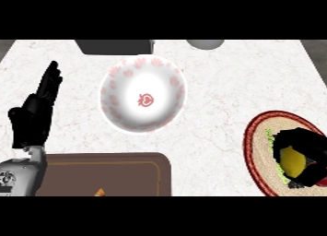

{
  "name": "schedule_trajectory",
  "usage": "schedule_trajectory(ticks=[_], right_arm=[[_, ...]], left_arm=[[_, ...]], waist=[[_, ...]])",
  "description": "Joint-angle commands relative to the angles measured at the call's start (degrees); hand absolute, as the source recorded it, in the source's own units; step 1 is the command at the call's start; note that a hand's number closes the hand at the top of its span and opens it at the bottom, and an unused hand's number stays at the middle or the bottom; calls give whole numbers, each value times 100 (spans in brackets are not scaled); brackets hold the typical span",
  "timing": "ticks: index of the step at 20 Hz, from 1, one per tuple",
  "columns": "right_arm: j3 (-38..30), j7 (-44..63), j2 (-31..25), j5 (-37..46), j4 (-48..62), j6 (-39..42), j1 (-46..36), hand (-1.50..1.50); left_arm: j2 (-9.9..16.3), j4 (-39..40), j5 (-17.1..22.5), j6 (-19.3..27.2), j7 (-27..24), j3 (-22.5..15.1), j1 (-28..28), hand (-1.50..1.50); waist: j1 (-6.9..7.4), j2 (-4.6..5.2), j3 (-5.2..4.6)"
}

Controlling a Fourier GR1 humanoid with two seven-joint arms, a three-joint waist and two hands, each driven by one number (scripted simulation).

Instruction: Pick the lemon from the placemat and place it in the bowl

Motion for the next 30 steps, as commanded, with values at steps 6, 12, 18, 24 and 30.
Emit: schedule_trajectory(ticks=[6,12,18,24,30], right_arm=[[1370,1756,2246,635,-1328,25,193,150],[2221,2921,3577,1290,-1705,238,-60,150],[2991,4177,3669,541,-2629,-388,432,150],[3944,5572,3689,196,-3700,-1991,797,150],[4756,7570,3693,959,-4296,-3230,542,150]], left_arm=[[33,69,-2,-91,-138,85,68,0],[-18,99,-32,-151,-83,-53,15,0],[-69,165,-69,-78,-87,-47,-43,0],[-27,207,-47,-71,-87,39,-17,0],[-69,185,-68,-79,-73,-21,57,0]], waist=[[63,-83,13],[262,-96,16],[104,-67,72],[30,-103,66],[-24,-93,42]])
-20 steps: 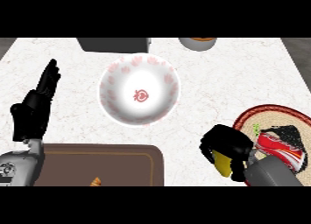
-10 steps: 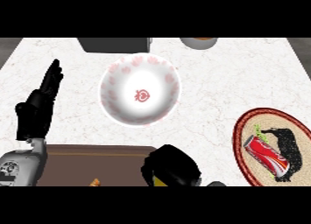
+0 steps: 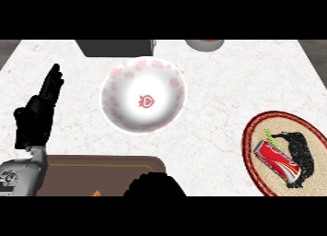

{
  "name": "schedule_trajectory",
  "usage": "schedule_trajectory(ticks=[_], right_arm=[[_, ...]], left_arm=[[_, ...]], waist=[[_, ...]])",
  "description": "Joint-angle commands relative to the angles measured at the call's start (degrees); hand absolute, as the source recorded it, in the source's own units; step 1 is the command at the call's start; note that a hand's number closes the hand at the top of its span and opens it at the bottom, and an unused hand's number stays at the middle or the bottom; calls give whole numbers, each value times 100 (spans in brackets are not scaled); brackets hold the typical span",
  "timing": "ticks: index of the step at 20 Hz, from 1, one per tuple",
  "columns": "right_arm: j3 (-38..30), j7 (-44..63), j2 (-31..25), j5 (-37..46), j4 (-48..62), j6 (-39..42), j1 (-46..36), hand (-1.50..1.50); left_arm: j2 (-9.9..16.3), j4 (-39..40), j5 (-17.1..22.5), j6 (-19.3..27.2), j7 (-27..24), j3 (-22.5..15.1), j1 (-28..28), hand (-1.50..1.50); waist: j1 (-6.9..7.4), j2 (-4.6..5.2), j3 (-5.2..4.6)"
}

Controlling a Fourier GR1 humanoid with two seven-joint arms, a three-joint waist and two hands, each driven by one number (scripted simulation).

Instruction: Pick the lemon from the placemat and place it in the bowl

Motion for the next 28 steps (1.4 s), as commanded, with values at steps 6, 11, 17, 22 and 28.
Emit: schedule_trajectory(ticks=[6,11,17,22,28], right_arm=[[579,2535,44,361,-344,-1633,-1004,150],[209,3454,52,202,362,-2507,-2401,150],[-666,3613,56,-634,1603,-3101,-4128,150],[-784,3354,57,-327,3345,-3425,-4846,150],[-1255,2294,58,-367,4996,-3422,-5121,150]], left_arm=[[-2,9,-37,-8,7,-14,-71,0],[-75,34,-114,-3,-40,-116,-254,0],[-149,-131,-76,-85,99,-195,-229,0],[-188,-55,-117,-23,-149,-131,-81,0],[-243,57,-190,6,-66,-123,-271,0]], waist=[[139,96,0],[250,159,6],[295,172,15],[263,187,12],[175,208,16]])
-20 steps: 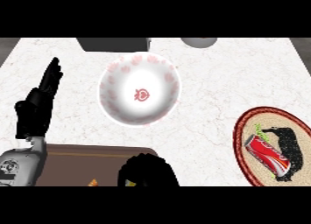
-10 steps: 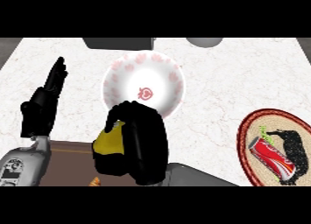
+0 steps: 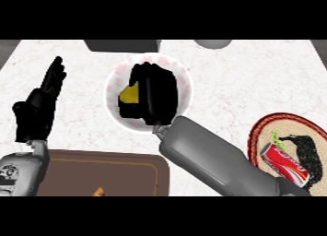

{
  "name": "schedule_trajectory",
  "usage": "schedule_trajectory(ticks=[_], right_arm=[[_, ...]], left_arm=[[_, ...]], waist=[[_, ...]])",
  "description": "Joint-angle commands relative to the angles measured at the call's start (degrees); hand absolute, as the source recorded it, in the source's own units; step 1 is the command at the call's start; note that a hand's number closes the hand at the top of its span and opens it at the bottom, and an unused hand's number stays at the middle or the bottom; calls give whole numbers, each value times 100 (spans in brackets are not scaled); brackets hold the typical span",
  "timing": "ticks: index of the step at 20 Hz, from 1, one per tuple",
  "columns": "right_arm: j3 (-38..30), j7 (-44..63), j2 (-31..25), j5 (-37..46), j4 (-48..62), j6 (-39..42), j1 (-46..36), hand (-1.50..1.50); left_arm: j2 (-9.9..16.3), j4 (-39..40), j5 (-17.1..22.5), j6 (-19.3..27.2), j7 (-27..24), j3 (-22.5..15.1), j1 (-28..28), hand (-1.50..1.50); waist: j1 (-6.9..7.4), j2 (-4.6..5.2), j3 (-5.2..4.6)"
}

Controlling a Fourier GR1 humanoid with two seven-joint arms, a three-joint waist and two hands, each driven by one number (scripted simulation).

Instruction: Pick the lemon from the placemat and place it in the bowl

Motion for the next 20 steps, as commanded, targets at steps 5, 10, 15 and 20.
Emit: schedule_trajectory(ticks=[5,10,15,20], right_arm=[[-628,-1257,8,-484,2358,-801,-480,150],[-890,-1871,8,-1863,2368,-679,-301,-150],[-1335,-3423,8,-2785,2476,-642,-46,-150],[-2017,-4598,8,-3544,2657,-504,-358,-150]], left_arm=[[-17,-283,-28,-59,144,-42,156,0],[-219,102,-192,94,6,-143,-331,0],[-134,102,-107,-85,-119,-124,-253,0],[-74,99,-32,-118,-71,13,-254,0]], waist=[[118,41,6],[213,111,10],[302,158,17],[263,126,16]])
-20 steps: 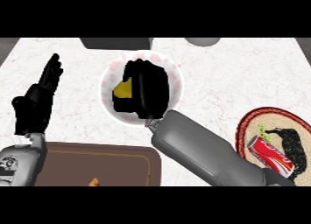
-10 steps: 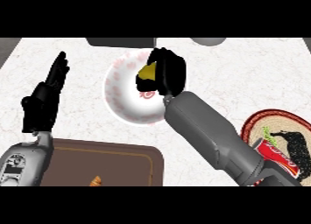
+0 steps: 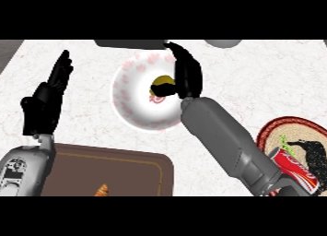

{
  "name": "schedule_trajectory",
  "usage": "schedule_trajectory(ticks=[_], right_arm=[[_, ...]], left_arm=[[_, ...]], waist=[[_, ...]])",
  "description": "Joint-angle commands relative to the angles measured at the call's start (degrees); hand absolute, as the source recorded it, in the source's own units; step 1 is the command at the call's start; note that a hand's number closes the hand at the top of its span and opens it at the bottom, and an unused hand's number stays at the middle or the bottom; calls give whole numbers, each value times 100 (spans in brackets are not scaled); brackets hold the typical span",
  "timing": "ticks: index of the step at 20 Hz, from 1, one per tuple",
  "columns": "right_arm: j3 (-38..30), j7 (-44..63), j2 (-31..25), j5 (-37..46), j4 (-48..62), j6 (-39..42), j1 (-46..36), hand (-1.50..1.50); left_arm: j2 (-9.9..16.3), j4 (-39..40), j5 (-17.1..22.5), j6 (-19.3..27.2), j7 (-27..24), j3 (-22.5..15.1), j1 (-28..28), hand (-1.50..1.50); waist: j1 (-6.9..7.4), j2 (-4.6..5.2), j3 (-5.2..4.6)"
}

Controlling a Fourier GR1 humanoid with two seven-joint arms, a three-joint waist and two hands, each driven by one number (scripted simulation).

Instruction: Pick the lemon from the placemat and place it in the bowl

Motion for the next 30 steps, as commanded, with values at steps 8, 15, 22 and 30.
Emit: schedule_trajectory(ticks=[8,15,22,30], right_arm=[[-1372,-2141,-103,-1477,130,611,33,-150],[-1483,-2369,-574,-1904,-1140,1652,1149,-150],[-1099,-2523,-1008,-1924,-2780,2498,2836,-150],[-1054,-2250,-1028,-1596,-4452,2630,4091,-150]], left_arm=[[100,-232,13,-23,295,215,119,0],[126,-133,84,-123,33,392,490,0],[-212,-201,-249,169,23,163,566,0],[-202,-184,-323,19,153,288,334,0]], waist=[[-361,-135,-8],[-547,-206,-13],[-552,-201,-14],[-496,-182,-14]])
